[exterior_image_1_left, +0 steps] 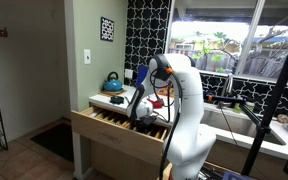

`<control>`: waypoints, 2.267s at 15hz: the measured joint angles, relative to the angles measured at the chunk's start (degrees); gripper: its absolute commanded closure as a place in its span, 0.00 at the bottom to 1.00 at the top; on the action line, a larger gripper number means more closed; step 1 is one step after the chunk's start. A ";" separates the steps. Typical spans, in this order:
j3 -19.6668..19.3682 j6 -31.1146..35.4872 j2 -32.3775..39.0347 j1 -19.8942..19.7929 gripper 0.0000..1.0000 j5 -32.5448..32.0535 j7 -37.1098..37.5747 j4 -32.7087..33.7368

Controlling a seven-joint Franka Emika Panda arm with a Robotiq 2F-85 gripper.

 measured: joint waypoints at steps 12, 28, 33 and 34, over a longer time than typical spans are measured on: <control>1.39 0.15 1.55 -0.79 0.81 2.62 -2.02 1.43; 1.64 0.16 2.29 -0.86 0.77 2.42 -3.55 2.50; 1.68 0.16 2.50 -0.86 0.75 2.39 -4.50 2.69; 1.68 0.16 2.50 -0.86 0.75 2.39 -4.87 2.71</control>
